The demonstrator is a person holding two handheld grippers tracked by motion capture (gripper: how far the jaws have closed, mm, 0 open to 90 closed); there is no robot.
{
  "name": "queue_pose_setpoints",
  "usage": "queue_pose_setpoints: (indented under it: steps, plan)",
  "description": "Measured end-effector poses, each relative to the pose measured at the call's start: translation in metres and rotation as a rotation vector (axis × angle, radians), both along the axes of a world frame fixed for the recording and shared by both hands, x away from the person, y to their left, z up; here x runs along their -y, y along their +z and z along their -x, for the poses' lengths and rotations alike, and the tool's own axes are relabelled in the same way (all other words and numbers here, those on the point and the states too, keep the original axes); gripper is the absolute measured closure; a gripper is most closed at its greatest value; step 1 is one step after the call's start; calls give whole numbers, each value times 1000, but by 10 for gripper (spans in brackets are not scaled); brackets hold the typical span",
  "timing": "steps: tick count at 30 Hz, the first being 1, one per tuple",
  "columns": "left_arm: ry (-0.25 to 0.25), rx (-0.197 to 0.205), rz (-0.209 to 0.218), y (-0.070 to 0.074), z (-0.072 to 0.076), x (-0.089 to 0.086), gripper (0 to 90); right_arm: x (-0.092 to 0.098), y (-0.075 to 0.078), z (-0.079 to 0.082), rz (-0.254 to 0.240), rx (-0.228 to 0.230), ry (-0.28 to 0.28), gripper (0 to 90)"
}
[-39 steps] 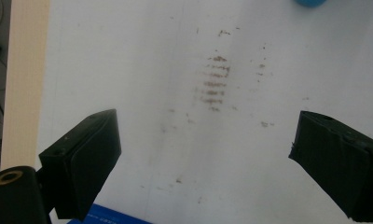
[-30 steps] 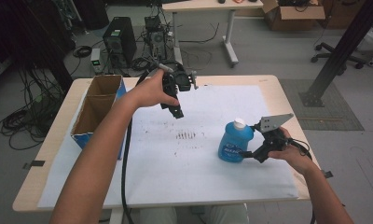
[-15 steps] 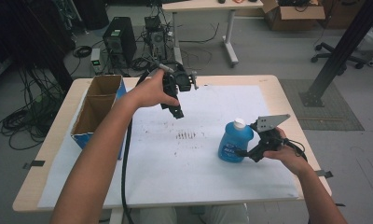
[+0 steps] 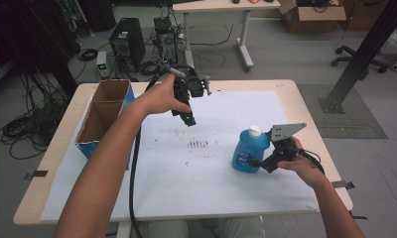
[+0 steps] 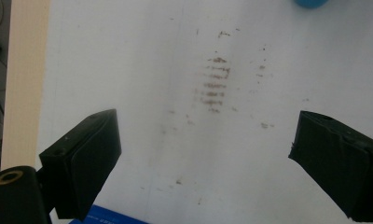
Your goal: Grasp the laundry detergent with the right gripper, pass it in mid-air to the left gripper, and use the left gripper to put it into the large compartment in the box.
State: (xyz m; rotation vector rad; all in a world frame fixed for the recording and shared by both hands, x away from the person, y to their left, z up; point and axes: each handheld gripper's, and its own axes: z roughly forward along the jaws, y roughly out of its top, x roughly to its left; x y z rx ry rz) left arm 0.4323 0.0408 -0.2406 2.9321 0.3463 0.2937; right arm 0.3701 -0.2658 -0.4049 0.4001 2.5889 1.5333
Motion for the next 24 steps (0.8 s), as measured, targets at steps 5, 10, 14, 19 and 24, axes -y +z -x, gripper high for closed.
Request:
queue_pose_setpoints:
  steps: [5,10,14,19,24]
  plan:
    - [0,0,-2,0,0,0,84,1,-2,0,-13,5,-8,79]
    - [3,0,0,0,0,0,84,0,-2,0,-13,11,-3,113]
    - [3,-1,-2,0,0,0,84,0,-3,0,-12,10,-6,138]
    - [4,-1,-2,0,0,-1,84,0,-3,0,-14,6,2,178]
    - [4,0,-2,0,-1,-2,86,0,-2,-1,-17,1,11,210]
